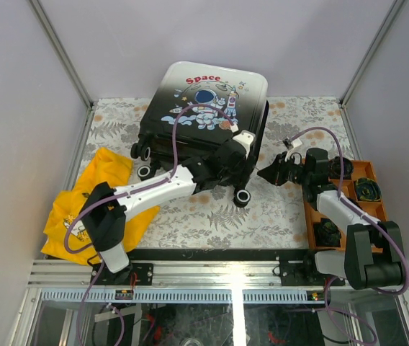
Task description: Pack the luggage
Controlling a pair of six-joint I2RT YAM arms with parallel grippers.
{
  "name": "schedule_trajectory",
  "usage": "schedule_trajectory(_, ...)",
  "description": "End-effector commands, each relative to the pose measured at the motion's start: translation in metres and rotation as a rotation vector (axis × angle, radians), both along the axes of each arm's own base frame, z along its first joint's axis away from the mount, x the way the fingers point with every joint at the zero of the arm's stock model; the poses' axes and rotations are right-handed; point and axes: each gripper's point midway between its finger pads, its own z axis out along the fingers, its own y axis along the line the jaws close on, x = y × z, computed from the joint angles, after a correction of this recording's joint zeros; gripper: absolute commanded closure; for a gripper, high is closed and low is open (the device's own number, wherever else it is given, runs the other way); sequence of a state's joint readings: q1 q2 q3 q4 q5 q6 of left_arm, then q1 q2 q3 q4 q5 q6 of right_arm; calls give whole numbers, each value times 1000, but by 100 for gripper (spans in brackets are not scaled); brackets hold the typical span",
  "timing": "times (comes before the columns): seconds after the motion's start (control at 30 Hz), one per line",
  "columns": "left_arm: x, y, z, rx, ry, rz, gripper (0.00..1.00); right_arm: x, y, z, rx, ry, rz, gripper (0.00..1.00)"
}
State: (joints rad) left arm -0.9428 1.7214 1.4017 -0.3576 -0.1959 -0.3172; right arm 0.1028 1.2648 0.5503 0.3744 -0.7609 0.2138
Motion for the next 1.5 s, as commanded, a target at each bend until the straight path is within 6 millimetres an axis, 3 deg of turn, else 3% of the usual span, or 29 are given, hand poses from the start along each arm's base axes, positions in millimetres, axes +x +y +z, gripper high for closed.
schedule_trajectory(0.0, -4, -13, 15, 2, -68, -149, 63, -3, 9, 12, -2, -36, 29, 100)
schedule_trajectory(0.03, -10, -7, 15, 20, -76, -185, 76, -2, 6, 11, -15, -33, 13, 100)
schedule_trajectory(0.07, -16, 0, 11, 47, -81, -215, 83, -1, 5, 11, -20, -32, 6, 100)
schedule_trajectory(0.23, -41, 44, -12, 192, -100, -334, 99, 5, -14, 9, -33, -8, -55, 100)
schedule_trajectory(0.43, -57, 95, -38, 310, -44, -361, 100, 38, -63, 8, -46, 9, -203, 100)
schedule_trajectory(0.87, -45, 181, -44, 447, -83, -318, 100, 122, -149, 14, -33, 5, -428, 100)
schedule_trajectory(1.0, -37, 222, -47, 488, -68, -259, 100, 142, -174, 16, -40, -5, -481, 100)
schedule_trajectory(1.23, -20, 289, -42, 556, -80, -157, 100, 154, -203, 2, -53, 28, -518, 100)
schedule_trajectory(1.47, -3, 336, -39, 620, -153, -155, 100, 149, -205, 3, -68, 19, -466, 100)
